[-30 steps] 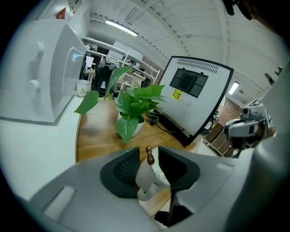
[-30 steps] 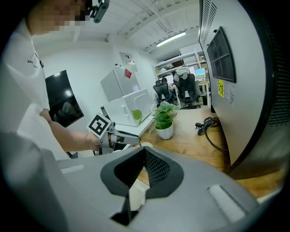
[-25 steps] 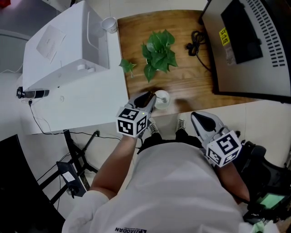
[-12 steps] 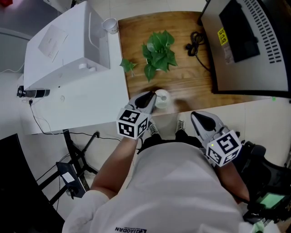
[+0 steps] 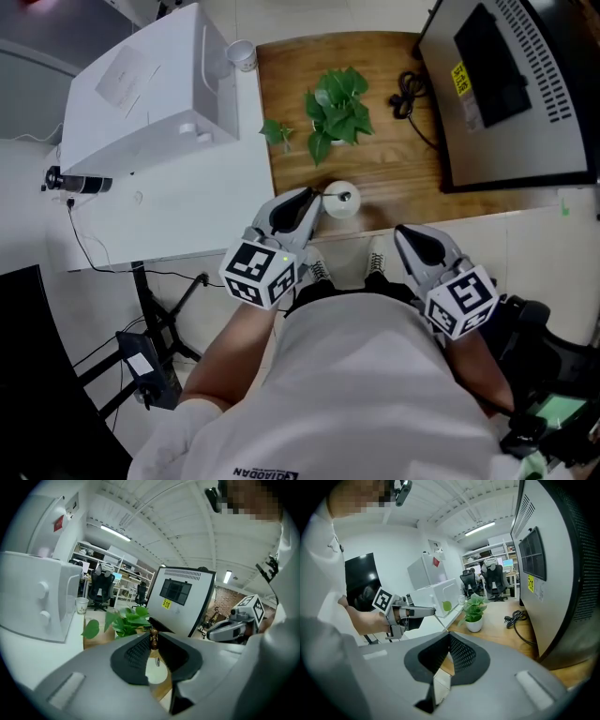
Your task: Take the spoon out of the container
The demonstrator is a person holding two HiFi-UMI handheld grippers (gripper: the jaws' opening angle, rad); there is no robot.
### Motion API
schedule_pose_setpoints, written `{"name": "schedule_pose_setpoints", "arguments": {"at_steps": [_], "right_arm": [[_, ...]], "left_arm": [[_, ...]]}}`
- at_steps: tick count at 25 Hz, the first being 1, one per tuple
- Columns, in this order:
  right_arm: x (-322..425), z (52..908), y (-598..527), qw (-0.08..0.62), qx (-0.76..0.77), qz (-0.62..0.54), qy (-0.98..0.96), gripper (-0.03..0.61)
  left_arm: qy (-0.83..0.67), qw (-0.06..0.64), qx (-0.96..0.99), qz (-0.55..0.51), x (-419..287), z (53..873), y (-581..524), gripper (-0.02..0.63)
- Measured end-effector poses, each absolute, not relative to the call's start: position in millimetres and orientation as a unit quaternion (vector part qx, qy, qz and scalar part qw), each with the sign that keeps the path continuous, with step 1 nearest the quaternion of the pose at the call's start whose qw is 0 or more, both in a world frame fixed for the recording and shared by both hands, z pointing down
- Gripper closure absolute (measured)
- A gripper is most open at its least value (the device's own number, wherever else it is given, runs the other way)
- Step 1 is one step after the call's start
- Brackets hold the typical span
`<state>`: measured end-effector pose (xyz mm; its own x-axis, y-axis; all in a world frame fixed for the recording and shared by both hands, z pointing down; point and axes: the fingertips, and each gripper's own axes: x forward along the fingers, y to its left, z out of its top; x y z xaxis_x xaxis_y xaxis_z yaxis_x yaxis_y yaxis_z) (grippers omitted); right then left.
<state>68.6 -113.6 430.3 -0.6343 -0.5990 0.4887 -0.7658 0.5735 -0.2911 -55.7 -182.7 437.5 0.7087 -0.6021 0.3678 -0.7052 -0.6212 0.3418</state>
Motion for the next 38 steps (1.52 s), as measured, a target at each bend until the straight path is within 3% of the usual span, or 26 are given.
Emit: {"name": "schedule_pose_setpoints", "arguments": {"at_steps": [23, 38], "right_arm": [[0, 407, -105, 0.161, 0.355, 0.203, -0.898, 0.572], [30, 387, -46, 0.145, 0.412, 0.177, -0.882, 0.572]], "left_arm": [[-0.374, 0.221, 0.897, 0.075, -119, 386, -95, 0.561], [-0.334, 0.203, 0.919, 0.060, -99, 375, -64, 0.561]]}}
